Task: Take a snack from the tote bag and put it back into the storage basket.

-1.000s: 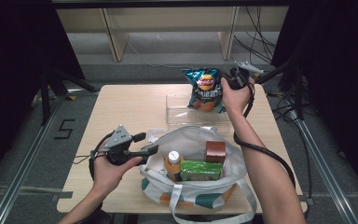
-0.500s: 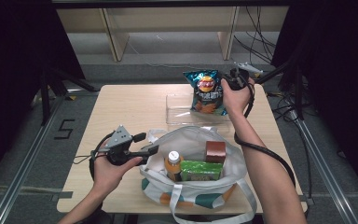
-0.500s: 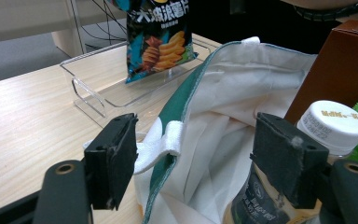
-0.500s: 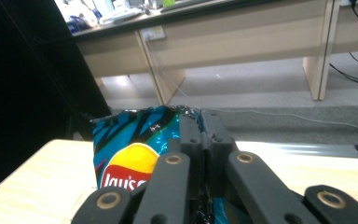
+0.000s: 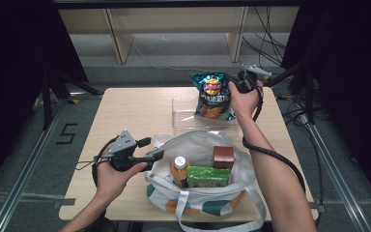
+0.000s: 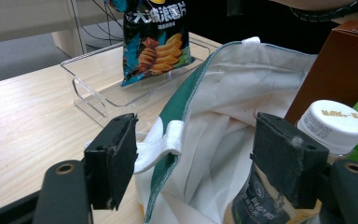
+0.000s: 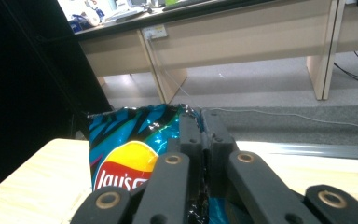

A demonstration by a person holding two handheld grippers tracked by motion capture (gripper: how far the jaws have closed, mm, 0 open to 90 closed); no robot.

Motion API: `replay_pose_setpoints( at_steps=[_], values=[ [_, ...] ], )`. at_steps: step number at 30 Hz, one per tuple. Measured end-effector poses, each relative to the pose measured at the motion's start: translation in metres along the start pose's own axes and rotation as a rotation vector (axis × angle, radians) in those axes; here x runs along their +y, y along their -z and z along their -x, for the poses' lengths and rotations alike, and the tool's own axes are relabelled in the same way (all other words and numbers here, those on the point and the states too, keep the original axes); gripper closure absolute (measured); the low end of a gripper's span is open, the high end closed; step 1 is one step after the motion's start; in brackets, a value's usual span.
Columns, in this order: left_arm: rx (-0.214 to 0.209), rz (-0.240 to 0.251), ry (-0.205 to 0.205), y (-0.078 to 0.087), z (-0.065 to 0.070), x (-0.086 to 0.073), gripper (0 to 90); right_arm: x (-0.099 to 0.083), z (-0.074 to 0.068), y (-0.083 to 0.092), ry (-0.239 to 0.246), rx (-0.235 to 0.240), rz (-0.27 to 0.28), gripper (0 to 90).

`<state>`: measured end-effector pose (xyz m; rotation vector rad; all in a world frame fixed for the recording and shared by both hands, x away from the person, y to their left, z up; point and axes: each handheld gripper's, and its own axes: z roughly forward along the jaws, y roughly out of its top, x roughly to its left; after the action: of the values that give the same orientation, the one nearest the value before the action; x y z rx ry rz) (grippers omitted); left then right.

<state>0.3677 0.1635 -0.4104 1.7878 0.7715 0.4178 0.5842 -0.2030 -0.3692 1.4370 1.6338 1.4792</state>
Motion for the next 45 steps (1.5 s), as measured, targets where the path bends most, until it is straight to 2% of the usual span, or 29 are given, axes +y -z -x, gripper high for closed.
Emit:
replay_pose_setpoints(
  at_steps=[2, 7, 12, 14, 15, 16, 17, 18, 19, 20, 21, 22, 23, 26, 27, 28, 29, 31, 35, 39, 40, 42, 44, 45],
  values=[
    [0.0, -0.001, -0.001, 0.0, 0.0, 0.0, 29.9, -0.002, 0.002, 0.0, -0.016, -0.004, -0.01, 87.5],
    [-0.007, 0.002, -0.004, -0.001, 0.0, -0.001, 29.9, -0.005, 0.011, 0.0, -0.001, -0.036, -0.016, 85.9],
    [-0.005, -0.003, -0.008, -0.002, 0.002, 0.0, 29.9, -0.004, 0.013, 0.002, 0.014, -0.034, -0.026, 85.4],
    [-0.011, 0.004, -0.005, -0.002, 0.001, 0.0, 29.9, -0.003, 0.013, 0.003, 0.029, -0.03, -0.023, 86.5],
    [-0.008, 0.001, -0.003, -0.002, 0.001, -0.001, 29.9, -0.002, 0.014, 0.003, 0.068, -0.022, -0.025, 86.5],
    [-0.002, -0.004, -0.004, -0.001, 0.001, -0.001, 29.9, -0.002, 0.011, 0.004, 0.056, -0.032, -0.039, 86.4],
    [-0.002, -0.004, -0.003, -0.001, 0.001, -0.001, 29.9, -0.002, 0.011, 0.004, 0.075, -0.036, -0.03, 85.9],
    [-0.002, -0.004, -0.004, -0.001, 0.001, -0.001, 29.9, -0.002, 0.011, 0.003, 0.062, -0.04, -0.03, 85.0],
    [-0.011, 0.002, -0.008, -0.002, 0.0, -0.001, 29.9, -0.003, 0.012, 0.003, 0.085, -0.053, -0.038, 84.3],
    [-0.008, 0.0, -0.003, -0.001, 0.001, -0.001, 29.9, -0.004, 0.012, 0.003, 0.058, -0.042, -0.039, 83.6],
    [-0.004, -0.003, -0.009, -0.001, 0.001, -0.001, 29.9, -0.004, 0.013, 0.003, 0.078, -0.056, -0.041, 82.7],
    [-0.004, -0.004, -0.007, -0.001, 0.001, -0.001, 29.9, -0.005, 0.014, 0.003, 0.073, -0.053, -0.042, 81.1],
    [-0.004, -0.005, -0.008, -0.001, 0.001, -0.001, 29.9, -0.005, 0.016, 0.003, 0.098, -0.055, -0.045, 78.5],
    [-0.004, -0.006, -0.009, -0.002, 0.001, -0.001, 29.9, -0.005, 0.014, 0.004, 0.086, -0.071, -0.043, 72.9],
    [-0.003, -0.007, -0.007, -0.002, 0.001, -0.001, 29.9, -0.004, 0.015, 0.005, 0.092, -0.068, -0.045, 72.2],
    [-0.003, -0.007, -0.006, -0.002, 0.001, -0.001, 29.9, -0.004, 0.017, 0.006, 0.13, -0.061, -0.046, 71.0],
    [-0.003, -0.007, -0.008, -0.002, 0.001, -0.001, 29.9, -0.004, 0.014, 0.006, 0.095, -0.07, -0.043, 68.9],
    [-0.006, -0.006, -0.016, -0.002, 0.001, 0.0, 29.9, -0.003, 0.014, 0.009, 0.102, -0.062, -0.048, 65.3],
    [-0.003, -0.006, -0.012, -0.002, 0.001, 0.0, 29.9, 0.003, 0.011, 0.019, 0.114, -0.055, -0.021, 60.3],
    [-0.009, 0.003, -0.006, -0.002, 0.002, 0.0, 29.9, 0.01, 0.008, 0.032, 0.12, -0.043, -0.014, 59.4],
    [0.001, -0.003, -0.004, -0.001, 0.003, 0.001, 29.9, 0.011, 0.008, 0.035, 0.128, -0.034, -0.008, 59.4],
    [0.003, 0.0, -0.007, 0.0, 0.002, 0.001, 29.9, 0.013, 0.005, 0.043, 0.128, -0.026, -0.027, 59.4],
    [0.004, 0.004, -0.01, 0.001, 0.001, 0.002, 29.9, 0.013, 0.004, 0.051, 0.15, 0.005, -0.03, 59.3],
    [0.006, 0.006, -0.003, 0.001, 0.002, 0.002, 29.9, 0.013, 0.002, 0.056, 0.148, 0.013, -0.048, 59.1]
  ],
)
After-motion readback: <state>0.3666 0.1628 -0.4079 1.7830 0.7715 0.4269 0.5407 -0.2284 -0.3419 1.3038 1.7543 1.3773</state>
